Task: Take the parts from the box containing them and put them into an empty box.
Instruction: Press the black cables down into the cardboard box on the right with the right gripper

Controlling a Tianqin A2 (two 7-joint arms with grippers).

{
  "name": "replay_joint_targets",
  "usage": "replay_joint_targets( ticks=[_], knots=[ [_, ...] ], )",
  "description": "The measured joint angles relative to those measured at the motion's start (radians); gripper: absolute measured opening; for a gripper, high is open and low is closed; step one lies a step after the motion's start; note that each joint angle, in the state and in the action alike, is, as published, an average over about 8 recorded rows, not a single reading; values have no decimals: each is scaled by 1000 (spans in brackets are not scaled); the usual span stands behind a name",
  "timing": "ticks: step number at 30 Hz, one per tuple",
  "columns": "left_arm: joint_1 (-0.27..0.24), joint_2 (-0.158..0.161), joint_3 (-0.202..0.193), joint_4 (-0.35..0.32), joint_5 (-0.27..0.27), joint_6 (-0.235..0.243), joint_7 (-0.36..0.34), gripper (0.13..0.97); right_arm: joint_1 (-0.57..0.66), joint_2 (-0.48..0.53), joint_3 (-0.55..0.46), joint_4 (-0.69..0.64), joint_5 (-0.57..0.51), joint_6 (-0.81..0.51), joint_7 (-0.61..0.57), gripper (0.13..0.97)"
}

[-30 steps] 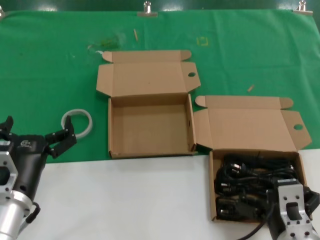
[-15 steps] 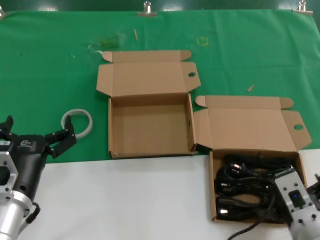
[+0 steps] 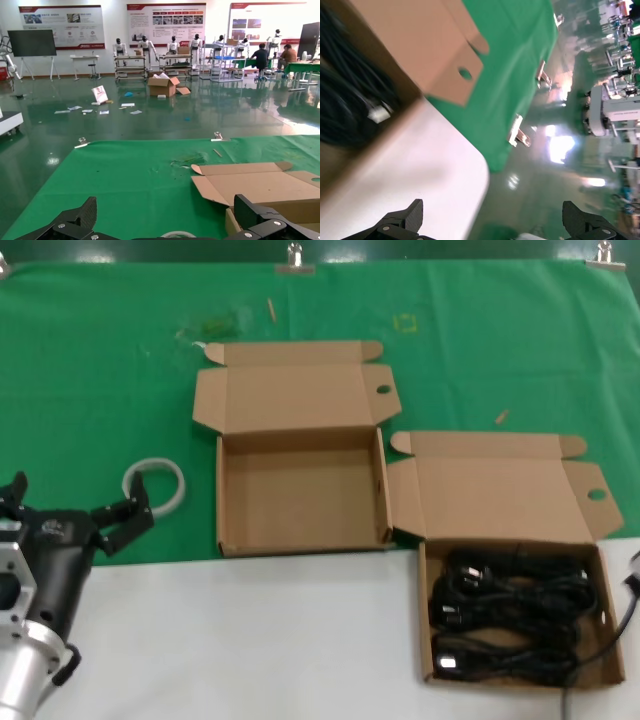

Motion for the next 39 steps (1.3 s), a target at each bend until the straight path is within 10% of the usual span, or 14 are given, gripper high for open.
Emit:
replay_joint_targets(
  ticks=[19, 39],
  knots=[
    [0, 0, 0, 0, 0, 0, 0, 965, 48, -21, -309, -51, 0, -132, 462, 966],
    [0, 0, 0, 0, 0, 0, 0, 965, -5, -21, -346, 7, 0, -92, 519, 966]
  ],
)
